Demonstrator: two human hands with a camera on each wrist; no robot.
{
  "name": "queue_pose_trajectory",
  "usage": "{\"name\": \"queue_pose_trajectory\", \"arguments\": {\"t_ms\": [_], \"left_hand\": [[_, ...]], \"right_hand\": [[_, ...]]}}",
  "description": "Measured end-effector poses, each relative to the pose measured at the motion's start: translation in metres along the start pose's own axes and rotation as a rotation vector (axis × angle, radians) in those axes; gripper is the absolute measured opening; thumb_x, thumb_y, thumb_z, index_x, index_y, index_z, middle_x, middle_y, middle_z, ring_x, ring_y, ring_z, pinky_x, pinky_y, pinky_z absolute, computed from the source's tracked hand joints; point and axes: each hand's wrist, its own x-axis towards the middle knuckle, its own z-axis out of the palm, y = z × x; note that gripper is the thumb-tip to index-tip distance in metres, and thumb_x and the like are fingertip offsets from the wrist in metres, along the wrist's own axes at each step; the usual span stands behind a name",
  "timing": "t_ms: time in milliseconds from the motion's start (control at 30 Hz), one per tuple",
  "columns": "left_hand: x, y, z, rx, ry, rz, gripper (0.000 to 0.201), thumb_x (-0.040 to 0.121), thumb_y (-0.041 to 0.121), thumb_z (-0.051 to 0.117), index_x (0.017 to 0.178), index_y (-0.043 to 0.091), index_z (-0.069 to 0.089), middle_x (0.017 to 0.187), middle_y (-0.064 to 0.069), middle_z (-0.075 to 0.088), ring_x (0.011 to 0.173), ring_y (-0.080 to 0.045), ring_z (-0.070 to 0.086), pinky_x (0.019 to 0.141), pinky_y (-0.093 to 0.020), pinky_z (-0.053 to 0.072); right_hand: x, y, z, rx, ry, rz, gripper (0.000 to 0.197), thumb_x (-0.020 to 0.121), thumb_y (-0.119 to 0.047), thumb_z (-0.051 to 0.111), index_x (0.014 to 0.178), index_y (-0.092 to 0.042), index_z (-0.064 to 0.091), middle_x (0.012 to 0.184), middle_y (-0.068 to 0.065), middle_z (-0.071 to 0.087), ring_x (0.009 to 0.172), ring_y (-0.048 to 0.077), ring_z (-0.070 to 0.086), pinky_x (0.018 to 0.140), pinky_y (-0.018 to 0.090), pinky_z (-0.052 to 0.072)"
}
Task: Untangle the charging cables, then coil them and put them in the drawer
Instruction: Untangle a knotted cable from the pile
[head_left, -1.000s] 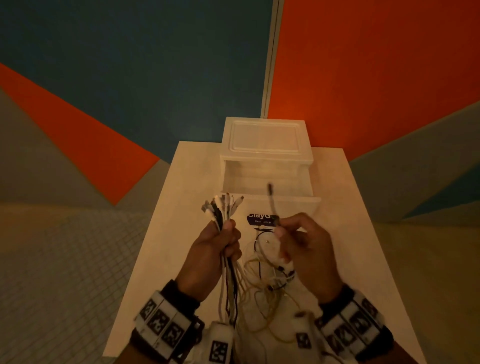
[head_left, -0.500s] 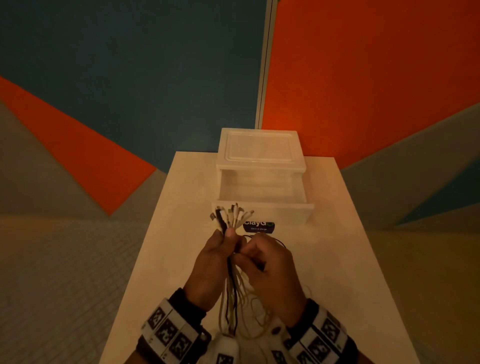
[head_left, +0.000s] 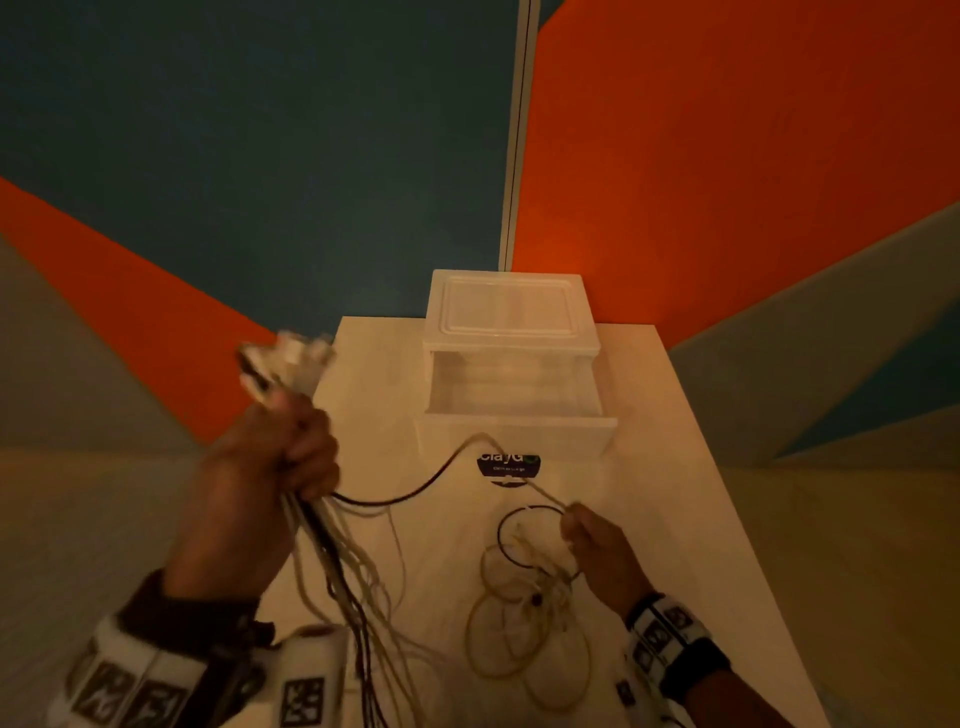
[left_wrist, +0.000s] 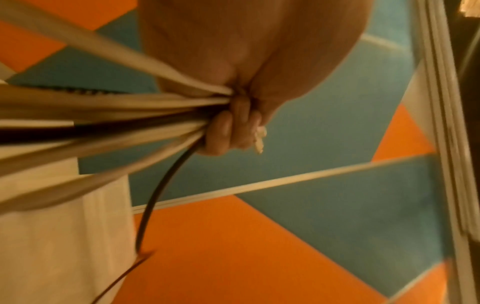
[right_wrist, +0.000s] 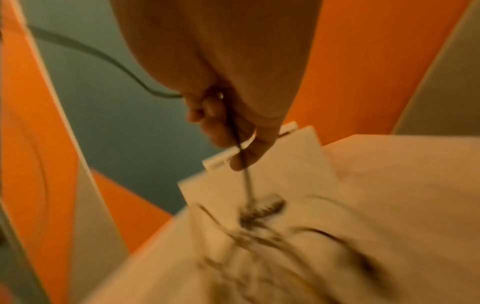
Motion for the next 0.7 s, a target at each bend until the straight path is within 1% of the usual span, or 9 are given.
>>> {"name": "queue_pose_trajectory", "arguments": {"t_ms": [133,233,300,333,433,500,567,633,700], "left_hand": [[-0.009,-0.053,0.027,0.435,0.104,-0.174,0.026,0.099,0.028,0.048,0.090,0.004,0.048,0.067,-0.010,0.061,0.045,-0.011,0.028,0.043,-0.022,0.030],[-0.009,-0.074,0.046,0.429,0.150,-0.165,0.029,0.101,0.023,0.044,0.106,-0.005,0.049,0.056,0.006,0.059,0.046,-0.010,0.031,0.045,-0.022,0.033],[-0.006,-0.077,0.046,0.365,0.180,-0.143,0.024,0.103,0.018,0.042,0.106,-0.003,0.051,0.062,0.002,0.056,0.048,-0.011,0.031,0.046,-0.023,0.034],[-0.004,-0.076,0.045,0.321,0.182,-0.141,0.021,0.103,0.018,0.042,0.103,-0.001,0.051,0.069,-0.012,0.050,0.049,-0.012,0.029,0.047,-0.024,0.032],[-0.003,-0.076,0.043,0.271,0.154,-0.142,0.026,0.103,0.018,0.040,0.105,-0.006,0.052,0.088,-0.021,0.054,0.049,-0.012,0.030,0.046,-0.023,0.031],[-0.005,-0.076,0.048,0.295,0.122,-0.127,0.028,0.098,0.025,0.044,0.098,-0.002,0.051,0.078,-0.012,0.055,0.049,-0.010,0.031,0.046,-0.022,0.030],[-0.004,-0.069,0.048,0.316,0.120,-0.073,0.027,0.095,0.029,0.052,0.092,0.003,0.047,0.071,-0.001,0.051,0.049,-0.008,0.030,0.047,-0.021,0.031],[0.002,-0.049,0.038,0.256,0.143,0.000,0.021,0.094,0.027,0.056,0.085,0.011,0.046,0.066,0.006,0.051,0.049,-0.005,0.031,0.046,-0.018,0.030],[0.007,-0.021,0.025,0.157,0.119,0.063,0.016,0.097,0.022,0.045,0.082,0.017,0.047,0.064,0.008,0.047,0.048,-0.003,0.030,0.044,-0.017,0.027]], "right_hand": [[0.016,-0.098,0.011,0.054,0.087,-0.175,0.030,0.103,-0.024,0.043,0.074,-0.025,0.049,0.057,-0.010,0.045,0.051,0.001,0.038,0.052,0.019,0.030],[0.002,-0.145,0.030,-0.087,0.064,-0.333,0.036,0.101,-0.044,0.033,0.079,-0.019,0.049,0.057,-0.009,0.041,0.052,0.006,0.043,0.051,0.017,0.026],[-0.010,-0.154,0.036,-0.111,0.051,-0.346,0.045,0.098,-0.051,0.024,0.087,-0.018,0.054,0.059,-0.011,0.042,0.054,0.008,0.044,0.051,0.020,0.028],[-0.015,-0.155,0.036,-0.119,0.045,-0.362,0.049,0.098,-0.052,0.023,0.093,-0.017,0.057,0.059,-0.012,0.042,0.055,0.008,0.044,0.052,0.021,0.028],[-0.023,-0.153,0.036,-0.156,-0.016,-0.443,0.049,0.100,-0.052,0.021,0.097,-0.018,0.057,0.063,-0.015,0.040,0.057,0.008,0.043,0.053,0.030,0.035],[-0.024,-0.148,0.037,-0.114,-0.082,-0.475,0.039,0.100,-0.051,0.024,0.083,-0.024,0.047,0.068,-0.015,0.042,0.059,0.008,0.043,0.056,0.036,0.037],[-0.022,-0.134,0.036,-0.071,-0.136,-0.441,0.044,0.098,-0.056,0.024,0.082,-0.022,0.047,0.070,-0.016,0.045,0.061,0.005,0.044,0.058,0.035,0.039],[-0.016,-0.102,0.033,-0.075,-0.196,-0.348,0.043,0.097,-0.059,0.025,0.085,-0.025,0.047,0.070,-0.017,0.046,0.062,0.001,0.045,0.059,0.027,0.038],[-0.006,-0.053,0.028,-0.131,-0.251,-0.187,0.030,0.095,-0.064,0.025,0.085,-0.041,0.042,0.079,-0.022,0.048,0.069,-0.006,0.045,0.070,0.017,0.036]]}}
